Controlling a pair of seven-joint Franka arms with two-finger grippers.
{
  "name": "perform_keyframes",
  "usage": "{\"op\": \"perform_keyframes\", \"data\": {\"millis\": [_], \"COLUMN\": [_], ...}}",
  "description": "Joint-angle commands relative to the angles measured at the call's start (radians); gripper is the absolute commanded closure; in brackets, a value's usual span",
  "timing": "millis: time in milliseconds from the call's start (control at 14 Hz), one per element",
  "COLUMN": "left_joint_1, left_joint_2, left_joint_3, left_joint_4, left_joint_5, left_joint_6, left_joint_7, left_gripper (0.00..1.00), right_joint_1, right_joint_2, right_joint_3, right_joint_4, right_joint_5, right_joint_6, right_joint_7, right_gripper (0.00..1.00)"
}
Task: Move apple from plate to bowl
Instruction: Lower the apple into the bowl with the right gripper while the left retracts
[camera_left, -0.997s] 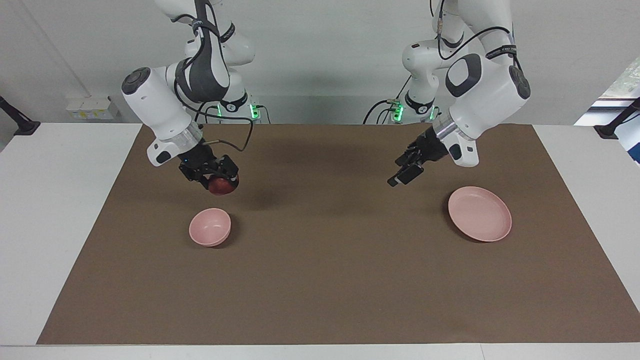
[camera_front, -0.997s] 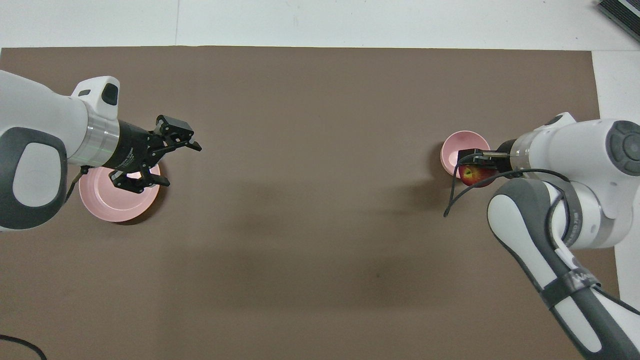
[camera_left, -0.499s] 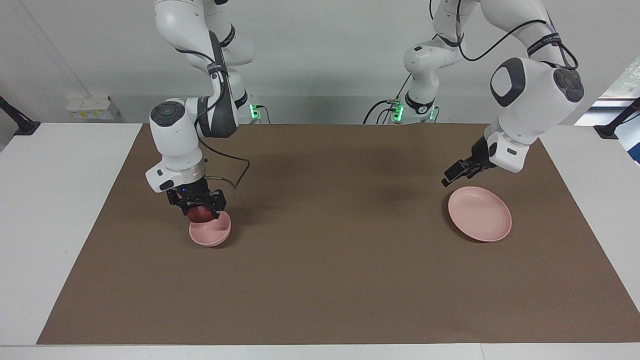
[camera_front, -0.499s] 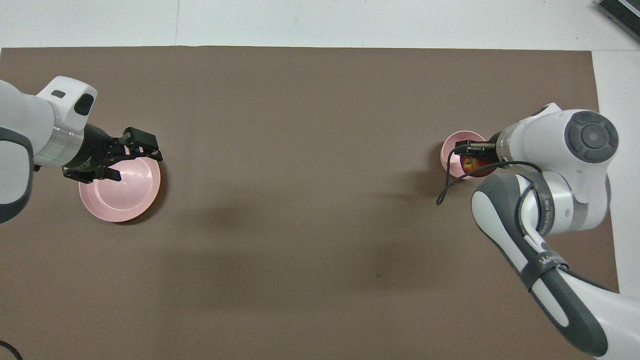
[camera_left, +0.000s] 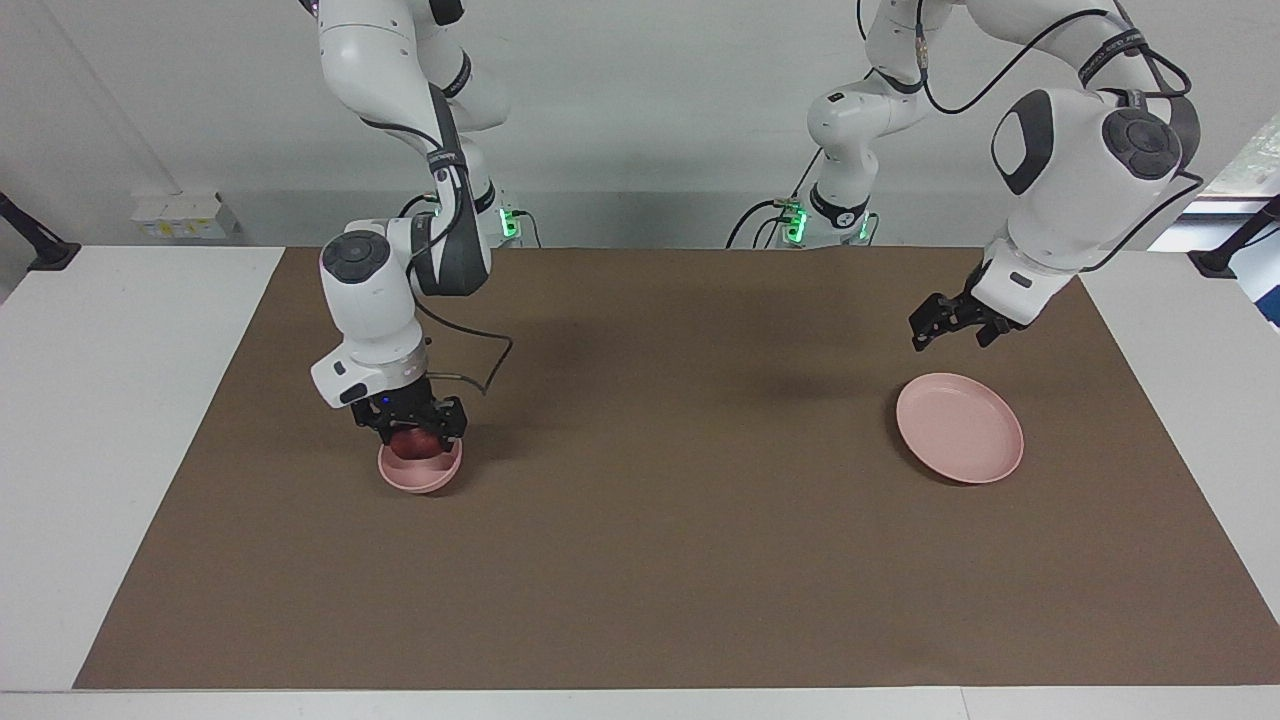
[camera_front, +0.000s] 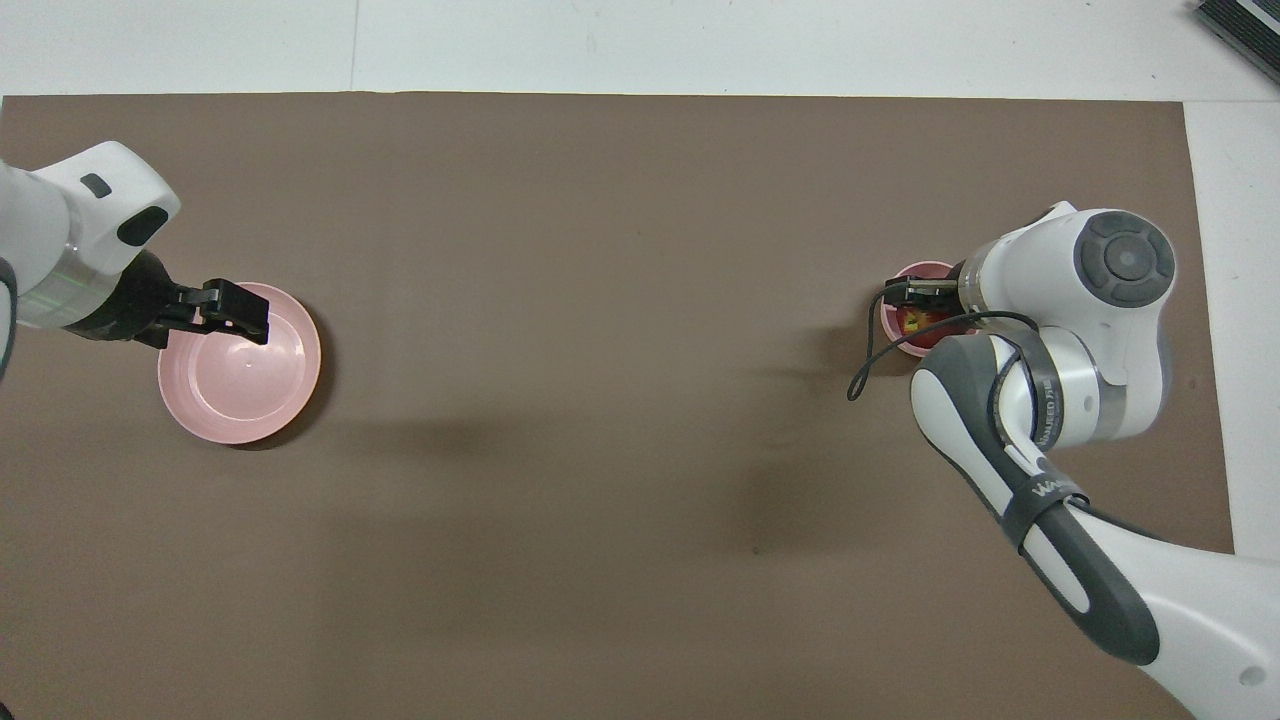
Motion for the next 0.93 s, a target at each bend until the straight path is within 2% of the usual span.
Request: {"op": "perform_keyframes", "data": {"millis": [0, 285, 570, 641, 712, 855], "left_joint_1": [0.005, 0.007, 0.002, 0.002, 0.005, 0.004], "left_joint_2": [-0.016, -0.019, -0.023, -0.031, -0.034, -0.036], "left_joint_3": [-0.002, 0.004, 0.002, 0.002, 0.002, 0.007], "left_joint_4": [0.047, 0.121, 0.137, 0.141, 0.147, 0.153], "left_joint_5": [0.021, 0.011, 0.012, 0.011, 0.012, 0.012], "left_joint_6": [-0.065, -0.127, -0.142, -0.154, -0.163, -0.191], "left_joint_7": [0.065, 0.063, 0.063, 0.063, 0.063, 0.063], "left_gripper": [0.00, 0.00, 0.00, 0.00, 0.00, 0.00], "right_joint_1": [-0.007, -0.018, -0.012, -0.009, -0.009, -0.007], "right_joint_2": [0.022, 0.040, 0.040, 0.040, 0.040, 0.040], "right_joint_3": [0.004, 0.004, 0.006, 0.004, 0.006, 0.006], "right_joint_4": [0.020, 0.026, 0.023, 0.023, 0.020, 0.018], "right_joint_5": [-0.029, -0.029, -0.029, -0.029, -0.029, -0.029], "right_joint_6": [0.023, 0.049, 0.046, 0.045, 0.045, 0.046], "right_joint_7": [0.035, 0.030, 0.031, 0.031, 0.030, 0.025], "right_gripper": [1.00, 1.00, 0.99, 0.94, 0.84, 0.43]}}
